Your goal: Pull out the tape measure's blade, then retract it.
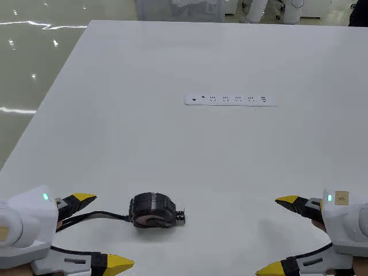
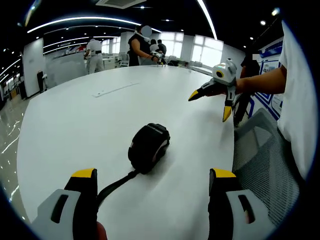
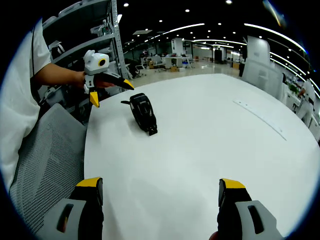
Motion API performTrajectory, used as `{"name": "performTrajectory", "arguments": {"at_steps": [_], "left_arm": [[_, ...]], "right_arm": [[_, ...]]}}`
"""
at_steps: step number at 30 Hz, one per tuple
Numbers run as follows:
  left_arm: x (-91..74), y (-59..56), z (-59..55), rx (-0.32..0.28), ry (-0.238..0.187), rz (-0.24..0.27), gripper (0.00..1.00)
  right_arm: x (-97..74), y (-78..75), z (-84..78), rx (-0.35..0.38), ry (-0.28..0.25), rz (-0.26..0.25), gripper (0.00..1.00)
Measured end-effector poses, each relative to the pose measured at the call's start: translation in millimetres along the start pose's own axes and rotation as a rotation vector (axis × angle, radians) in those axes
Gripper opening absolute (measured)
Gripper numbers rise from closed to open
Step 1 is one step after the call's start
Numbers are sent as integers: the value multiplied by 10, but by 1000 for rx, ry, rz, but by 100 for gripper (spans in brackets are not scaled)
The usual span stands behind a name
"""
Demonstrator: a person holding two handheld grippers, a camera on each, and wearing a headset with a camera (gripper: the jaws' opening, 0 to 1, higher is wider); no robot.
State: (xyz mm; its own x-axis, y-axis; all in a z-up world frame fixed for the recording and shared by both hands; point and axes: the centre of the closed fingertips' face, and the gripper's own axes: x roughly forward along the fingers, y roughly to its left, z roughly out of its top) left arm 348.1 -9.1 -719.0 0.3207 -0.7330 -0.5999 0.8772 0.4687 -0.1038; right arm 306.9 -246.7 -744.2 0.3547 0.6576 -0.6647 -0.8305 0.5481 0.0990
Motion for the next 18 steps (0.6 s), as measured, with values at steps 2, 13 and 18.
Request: {"name": "performTrajectory", "arguments": {"at_steps": [2, 13, 18], "left_arm": [[33, 11, 0, 17, 11, -8, 89], [192, 68, -8, 108, 67, -58, 86], [271, 88, -38, 161, 108, -77, 83]], "right_arm": [[33, 3, 20, -13, 2, 9, 97], [203, -18, 96, -72, 24, 44, 97], [276, -39, 121, -103, 41, 57, 97]]}}
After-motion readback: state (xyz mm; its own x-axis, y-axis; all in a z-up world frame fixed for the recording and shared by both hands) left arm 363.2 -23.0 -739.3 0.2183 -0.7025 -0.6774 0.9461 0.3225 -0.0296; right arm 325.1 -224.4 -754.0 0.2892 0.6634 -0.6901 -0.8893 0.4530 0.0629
